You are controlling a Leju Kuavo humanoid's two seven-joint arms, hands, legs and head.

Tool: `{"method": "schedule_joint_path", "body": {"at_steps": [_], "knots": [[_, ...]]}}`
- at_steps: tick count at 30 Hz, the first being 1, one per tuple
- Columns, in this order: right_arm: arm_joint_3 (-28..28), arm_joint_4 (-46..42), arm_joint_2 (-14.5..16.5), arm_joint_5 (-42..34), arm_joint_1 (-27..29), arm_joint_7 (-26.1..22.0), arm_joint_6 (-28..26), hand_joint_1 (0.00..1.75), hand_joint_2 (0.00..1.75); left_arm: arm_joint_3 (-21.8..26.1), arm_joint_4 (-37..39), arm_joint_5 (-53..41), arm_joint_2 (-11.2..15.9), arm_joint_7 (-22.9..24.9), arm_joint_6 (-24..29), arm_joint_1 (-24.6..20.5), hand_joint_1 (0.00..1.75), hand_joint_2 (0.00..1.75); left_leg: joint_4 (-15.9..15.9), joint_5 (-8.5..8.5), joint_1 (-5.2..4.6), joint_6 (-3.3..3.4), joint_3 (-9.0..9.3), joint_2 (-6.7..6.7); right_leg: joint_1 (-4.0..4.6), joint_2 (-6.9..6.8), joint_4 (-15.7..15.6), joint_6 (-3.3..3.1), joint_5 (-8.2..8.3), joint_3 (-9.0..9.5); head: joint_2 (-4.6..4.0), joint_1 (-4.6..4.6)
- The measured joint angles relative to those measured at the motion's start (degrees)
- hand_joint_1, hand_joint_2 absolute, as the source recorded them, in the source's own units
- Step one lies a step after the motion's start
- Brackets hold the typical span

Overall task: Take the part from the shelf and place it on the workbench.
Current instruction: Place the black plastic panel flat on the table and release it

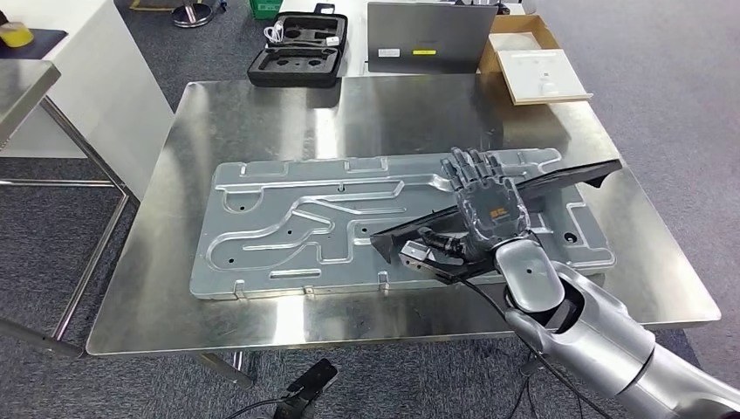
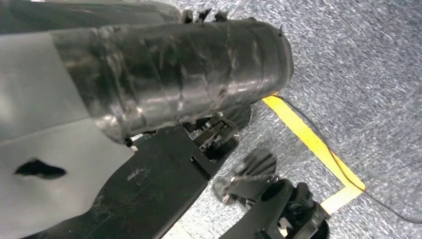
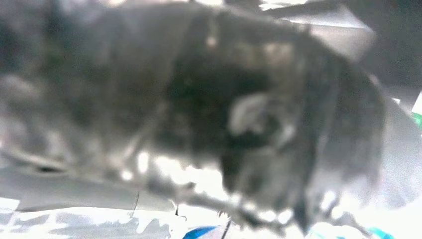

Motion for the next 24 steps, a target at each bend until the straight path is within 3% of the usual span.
{"method": "schedule_joint_path", "body": {"at_steps": [1, 4, 5, 6, 9, 10, 11, 13, 14, 15, 16, 17, 19, 21, 22, 24], "knots": [[-0.01, -0.84, 0.18, -0.3, 0.41, 0.19, -0.44, 0.0, 0.0, 0.0, 0.0, -0.02, 0.01, 0.06, 0.0, 0.03, 0.0, 0.0, 0.13, 0.26, 0.01, -0.09, -0.45, -0.01, -0.05, -0.01, -0.62, 0.08, 0.52, 1.0, 0.0, 0.01], [-0.33, -3.75, 0.61, -1.28, 1.01, 0.91, -1.96, 0.0, 0.0, 0.0, 0.0, -0.15, 0.02, 0.43, -0.02, 0.02, 0.0, 0.0, 0.95, 0.88, 0.03, -0.69, -1.76, -0.06, -0.24, 0.0, -11.4, 0.15, 4.01, 8.4, 0.0, -0.01], [-0.66, -4.75, 0.75, -1.71, 1.23, 1.08, -2.52, 0.0, 0.0, 0.0, 0.0, -0.21, 0.04, 0.56, -0.03, 0.02, 0.0, 0.0, 1.21, 1.07, -0.01, -0.99, -2.05, -0.09, -0.13, 0.12, -13.95, -0.03, 4.71, 9.96, 0.0, -0.04], [-1.06, -5.71, 0.86, -2.23, 1.57, 1.24, -3.08, 0.0, 0.0, 0.0, 0.0, -0.26, 0.07, 0.67, -0.04, 0.02, 0.0, 0.0, 1.39, 1.31, -0.04, -1.34, -2.28, -0.12, 0.02, 0.25, -15.28, -0.32, 4.9, 10.64, 0.0, -0.06], [-2.15, -8.31, 1.13, -4.06, 3.13, 1.74, -4.65, 0.0, 0.0, 0.0, 0.0, -0.39, 0.16, 0.89, -0.14, 0.3, 0.0, 0.0, 1.35, 2.06, 0.04, -2.42, -2.83, -0.23, 0.22, 0.34, -15.76, -1.64, 5.84, 9.72, 0.0, -0.07], [-2.42, -9.09, 1.25, -4.57, 3.61, 1.8, -5.02, 0.0, 0.0, 0.0, 0.0, -0.43, 0.18, 0.94, -0.17, 0.47, 0.0, 0.0, 1.95, 1.13, 0.12, -2.75, -3.36, -0.21, 0.16, 0.28, -15.85, -2.08, 6.4, 9.2, 0.0, -0.18], [-2.71, -9.84, 1.36, -4.97, 4.07, 1.81, -5.31, 0.0, 0.0, 0.0, 0.0, -0.48, 0.21, 0.97, -0.2, 0.62, 0.0, 0.0, 3.51, -0.83, 0.23, -3.09, -4.11, -0.18, 0.06, 0.22, -15.94, -2.51, 7.01, 8.56, 0.0, -0.26], [-3.34, -11.1, 1.44, -5.36, 4.94, 1.88, -5.58, 0.0, 0.0, 0.0, 0.0, -0.58, 0.22, 1.02, -0.23, 0.73, 0.0, 0.0, 9.66, -6.71, 0.42, -3.59, -5.91, -0.05, 0.1, 0.13, -15.94, -2.96, 8.11, 7.28, 0.0, -0.49], [-3.7, -11.6, 1.44, -5.48, 5.45, 1.92, -5.64, 0.0, 0.0, 0.0, 0.0, -0.64, 0.22, 1.02, -0.22, 0.73, 0.0, 0.0, 13.31, -8.97, 0.47, -3.71, -6.53, -0.04, 0.2, 0.08, -15.91, -3.06, 8.63, 6.59, 0.0, -0.51], [-4.02, -12.04, 1.44, -5.63, 5.96, 1.95, -5.69, 0.0, 0.0, 0.0, 0.0, -0.72, 0.22, 1.03, -0.21, 0.74, 0.0, 0.0, 16.13, -10.06, 0.47, -3.72, -6.66, -0.04, 0.31, 0.05, -15.87, -3.1, 9.12, 5.89, 0.0, -0.51], [-4.26, -12.42, 1.44, -5.8, 6.45, 1.96, -5.75, 0.0, 0.0, 0.0, 0.0, -0.8, 0.22, 1.04, -0.2, 0.75, 0.0, 0.0, 17.4, -9.97, 0.45, -3.64, -6.04, -0.04, 0.4, 0.02, -15.82, -3.11, 9.61, 5.19, 0.0, -0.51], [-4.46, -12.78, 1.44, -5.97, 6.9, 1.96, -5.81, 0.0, 0.0, 0.0, 0.0, -0.87, 0.22, 1.05, -0.2, 0.77, 0.0, 0.0, 16.77, -8.94, 0.41, -3.46, -4.49, -0.04, 0.48, 0.01, -15.75, -3.09, 10.06, 4.54, 0.0, -0.52], [-4.9, -13.42, 1.44, -6.25, 7.57, 1.96, -5.99, 0.0, 0.0, 0.0, 0.0, -0.95, 0.24, 1.07, -0.2, 0.72, 0.0, 0.0, 10.1, -6.91, 0.17, -2.8, 1.17, -0.07, 0.54, 0.01, -15.62, -2.93, 10.85, 3.61, 0.0, -0.52], [-5.61, -14.06, 1.44, -6.45, 7.94, 1.97, -6.29, 0.0, 0.0, 0.0, 0.0, -0.96, 0.28, 1.05, -0.2, 0.55, 0.0, 0.0, 2.68, -7.05, -0.3, -2.08, 6.31, -0.13, 0.53, -0.02, -15.7, -2.45, 11.66, 3.24, 0.0, -0.49], [-5.92, -14.3, 1.44, -6.56, 8.08, 1.97, -6.43, 0.0, 0.0, 0.0, 0.0, -0.96, 0.31, 1.04, -0.23, 0.5, 0.0, 0.0, 0.78, -7.46, -0.55, -1.79, 7.31, -0.15, 0.44, -0.05, -15.88, -2.12, 12.11, 3.23, 0.0, -0.52], [-6.38, -14.75, 1.43, -6.98, 8.56, 1.96, -6.74, 0.0, 0.0, 0.0, 0.0, -0.94, 0.35, 1.02, -0.3, 0.58, 0.0, 0.0, -0.32, -6.64, -0.63, -1.24, 7.39, -0.09, 0.33, -0.06, -16.39, -1.37, 12.96, 3.25, 0.0, -0.57]]}}
